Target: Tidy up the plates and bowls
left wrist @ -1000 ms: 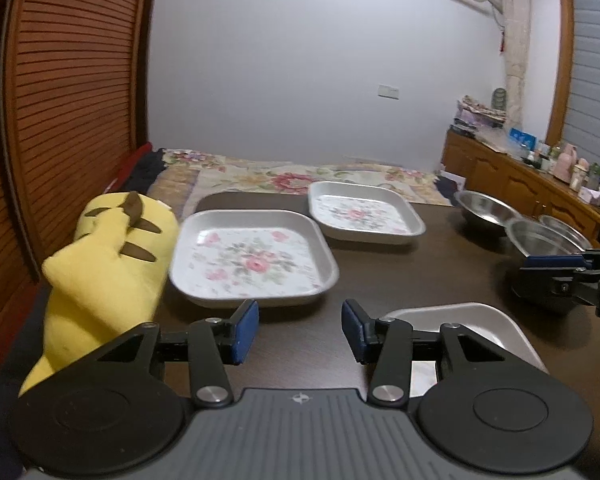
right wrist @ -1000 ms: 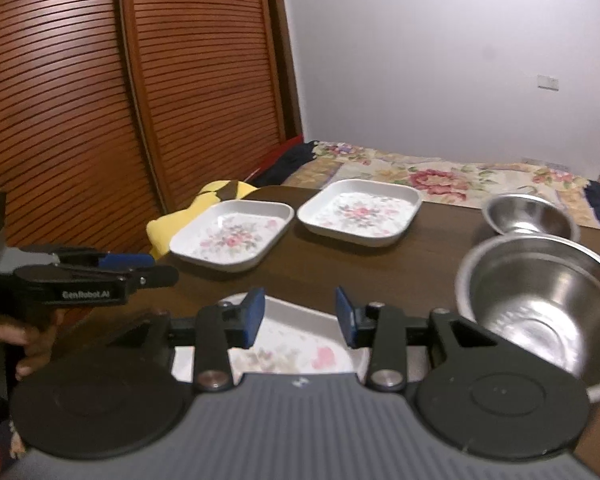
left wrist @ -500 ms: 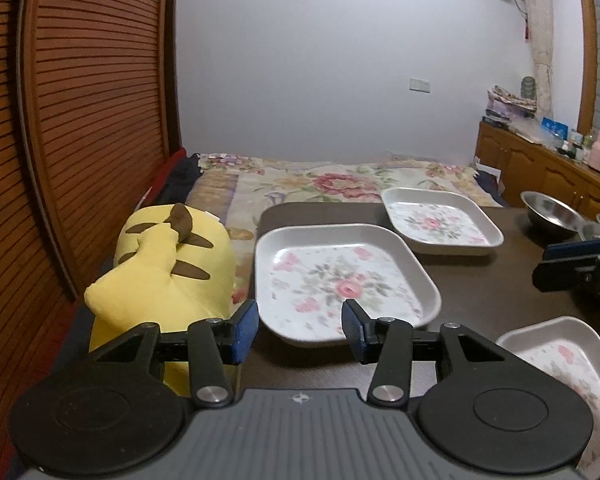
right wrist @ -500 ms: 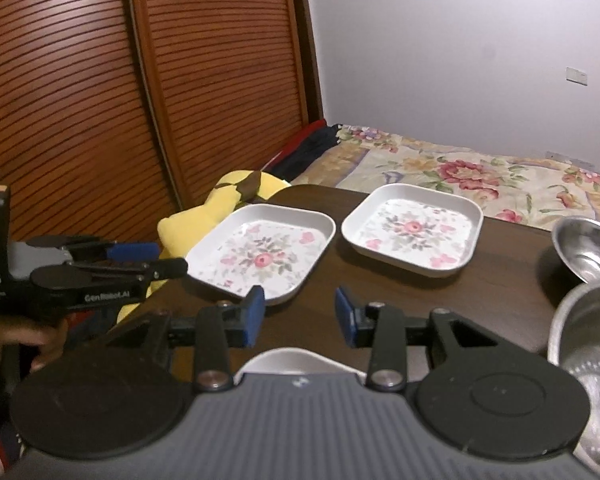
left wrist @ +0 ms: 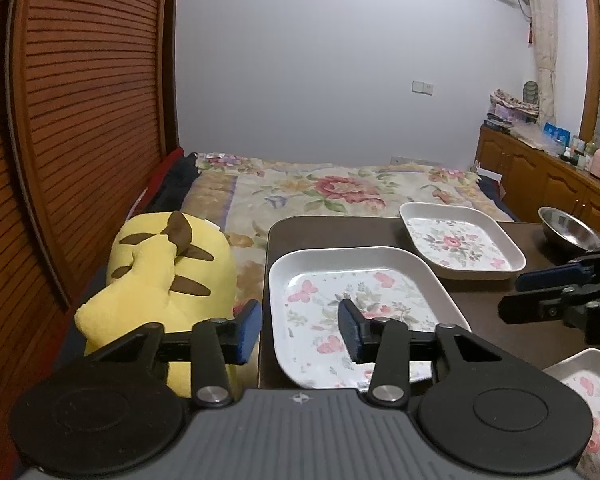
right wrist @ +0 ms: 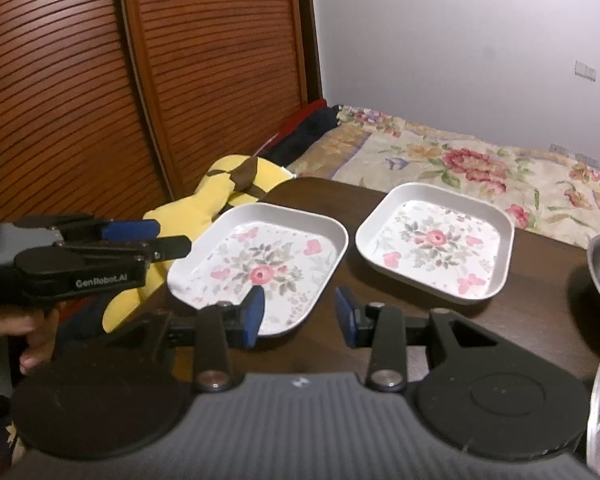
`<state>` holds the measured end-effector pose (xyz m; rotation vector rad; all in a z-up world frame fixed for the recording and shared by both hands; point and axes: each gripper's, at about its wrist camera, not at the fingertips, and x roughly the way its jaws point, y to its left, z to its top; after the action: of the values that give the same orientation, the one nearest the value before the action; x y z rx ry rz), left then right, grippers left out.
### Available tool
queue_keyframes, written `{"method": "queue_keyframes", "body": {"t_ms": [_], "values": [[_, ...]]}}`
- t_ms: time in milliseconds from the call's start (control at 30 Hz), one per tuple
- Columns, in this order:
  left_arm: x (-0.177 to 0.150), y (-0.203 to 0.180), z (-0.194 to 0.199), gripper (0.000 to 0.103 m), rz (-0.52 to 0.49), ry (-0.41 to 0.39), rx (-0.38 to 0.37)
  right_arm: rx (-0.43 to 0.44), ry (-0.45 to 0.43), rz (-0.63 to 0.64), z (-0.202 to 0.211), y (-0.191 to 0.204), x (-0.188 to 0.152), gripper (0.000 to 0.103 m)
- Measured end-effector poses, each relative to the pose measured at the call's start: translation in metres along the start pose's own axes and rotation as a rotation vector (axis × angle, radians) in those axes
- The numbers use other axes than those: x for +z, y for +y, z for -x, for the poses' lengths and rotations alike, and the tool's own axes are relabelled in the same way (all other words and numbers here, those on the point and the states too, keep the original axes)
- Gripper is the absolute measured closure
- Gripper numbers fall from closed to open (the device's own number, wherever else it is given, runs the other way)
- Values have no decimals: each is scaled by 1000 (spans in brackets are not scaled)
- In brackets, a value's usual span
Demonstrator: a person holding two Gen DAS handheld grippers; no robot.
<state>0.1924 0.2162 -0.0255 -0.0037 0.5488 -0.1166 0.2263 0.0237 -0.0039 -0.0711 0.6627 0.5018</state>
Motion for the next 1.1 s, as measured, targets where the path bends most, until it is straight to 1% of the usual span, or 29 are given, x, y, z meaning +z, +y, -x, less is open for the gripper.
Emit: {"method": "queue_keyframes", "body": {"t_ms": [133,367,433,500,567,633,667,833,933,1100], "values": [[-4,5,-8,68,18,23,-17,5,35,-44,-14,-5,1,63],[-14,14,-17,73,51,54,-17,13,84,-113,-33,-15,-1,67],[-15,15,-18,75,53,57,-13,21,90,-122,-35,-16,-2,70],[-16,17,-20,79,66,60,-17,25,96,-124,-37,-15,-2,71],[-16,20,-21,85,82,67,-28,28,102,-123,-38,-15,-2,71],[-17,21,-22,86,88,69,-28,31,108,-129,-41,-15,-2,73],[-17,21,-22,88,90,71,-28,34,111,-133,-42,-15,-2,74],[-19,23,-24,89,105,79,-44,41,129,-143,-48,-18,-2,77],[-18,22,-26,91,102,85,-49,54,138,-154,-52,-20,-2,82],[-18,22,-28,91,101,91,-53,69,153,-154,-57,-20,-1,84]]}}
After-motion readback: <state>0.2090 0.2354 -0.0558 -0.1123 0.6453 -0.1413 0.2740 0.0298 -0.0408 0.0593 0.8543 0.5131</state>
